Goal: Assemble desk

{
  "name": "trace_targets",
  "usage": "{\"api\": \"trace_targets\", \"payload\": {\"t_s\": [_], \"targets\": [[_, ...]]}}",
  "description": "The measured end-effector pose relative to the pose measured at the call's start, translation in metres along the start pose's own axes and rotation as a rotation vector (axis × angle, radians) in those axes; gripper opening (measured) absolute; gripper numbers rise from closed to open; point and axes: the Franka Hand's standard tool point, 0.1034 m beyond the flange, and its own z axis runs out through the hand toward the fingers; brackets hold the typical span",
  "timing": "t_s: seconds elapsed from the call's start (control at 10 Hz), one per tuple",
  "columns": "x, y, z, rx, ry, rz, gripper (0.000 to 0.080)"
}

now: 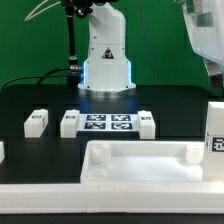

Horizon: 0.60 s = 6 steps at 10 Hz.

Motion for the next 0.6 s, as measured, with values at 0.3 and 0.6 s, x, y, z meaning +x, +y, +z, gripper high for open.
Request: {"api": "trace_targets", "payload": {"t_s": [0.3, 0.6], "targets": [[-0.001, 0.019, -0.005, -0.008, 0.000, -0.159, 0.0649], [-0.010, 0.041, 0.003, -0.017, 0.004, -0.355, 0.0649]]}}
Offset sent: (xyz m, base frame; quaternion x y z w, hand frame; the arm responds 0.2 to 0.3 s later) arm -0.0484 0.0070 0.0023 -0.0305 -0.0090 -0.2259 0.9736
